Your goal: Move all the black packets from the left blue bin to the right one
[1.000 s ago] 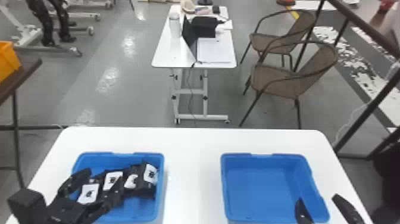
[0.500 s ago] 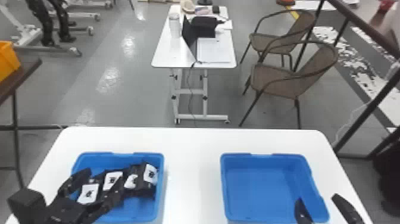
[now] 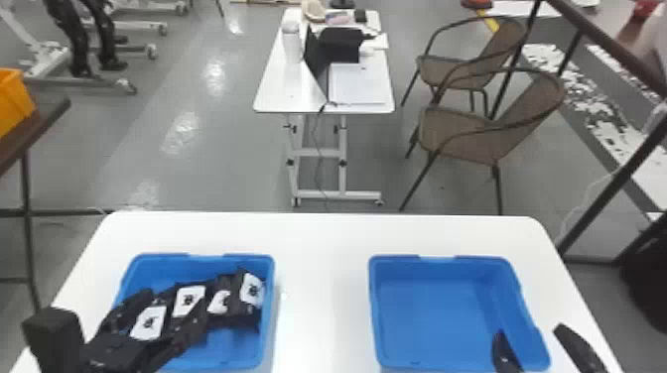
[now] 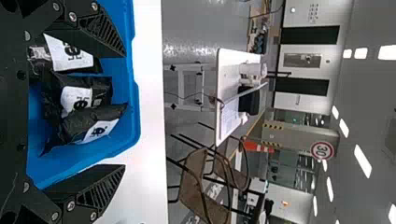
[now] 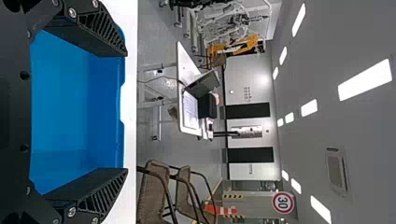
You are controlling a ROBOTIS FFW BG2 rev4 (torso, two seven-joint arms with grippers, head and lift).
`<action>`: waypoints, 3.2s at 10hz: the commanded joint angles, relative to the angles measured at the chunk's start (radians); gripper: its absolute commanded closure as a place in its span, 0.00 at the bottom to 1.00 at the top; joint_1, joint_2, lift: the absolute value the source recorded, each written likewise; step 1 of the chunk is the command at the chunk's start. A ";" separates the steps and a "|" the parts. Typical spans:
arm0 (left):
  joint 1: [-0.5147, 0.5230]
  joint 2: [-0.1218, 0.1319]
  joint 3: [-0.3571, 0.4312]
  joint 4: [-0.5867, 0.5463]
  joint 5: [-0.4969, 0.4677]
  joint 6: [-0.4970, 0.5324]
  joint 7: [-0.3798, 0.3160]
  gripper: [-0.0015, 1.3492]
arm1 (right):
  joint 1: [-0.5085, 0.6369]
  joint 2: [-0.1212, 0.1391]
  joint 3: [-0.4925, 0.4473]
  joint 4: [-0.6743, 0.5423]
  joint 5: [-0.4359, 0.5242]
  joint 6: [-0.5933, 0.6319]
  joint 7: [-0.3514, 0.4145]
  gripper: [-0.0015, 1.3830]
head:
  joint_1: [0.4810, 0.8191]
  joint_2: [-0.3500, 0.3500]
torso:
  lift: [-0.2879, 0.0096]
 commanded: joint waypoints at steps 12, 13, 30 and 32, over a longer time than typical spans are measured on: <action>-0.386 0.173 -0.163 0.323 0.079 0.497 -0.023 0.14 | -0.049 0.001 0.019 0.030 0.004 0.042 0.028 0.10 | 0.63 0.50 | 0.97; -0.424 0.176 -0.184 0.379 0.085 0.487 -0.026 0.14 | -0.052 0.001 0.019 0.033 0.003 0.042 0.031 0.10 | 0.63 0.49 | 0.97; -0.421 0.249 -0.127 0.256 0.272 0.683 -0.390 0.90 | -0.078 0.001 0.028 0.056 -0.033 0.049 0.057 0.10 | 0.63 0.41 | 0.97; -0.496 0.259 -0.220 0.357 0.317 0.579 -0.657 0.90 | -0.107 0.001 0.035 0.055 -0.066 0.074 0.080 0.10 | 0.63 0.35 | 0.97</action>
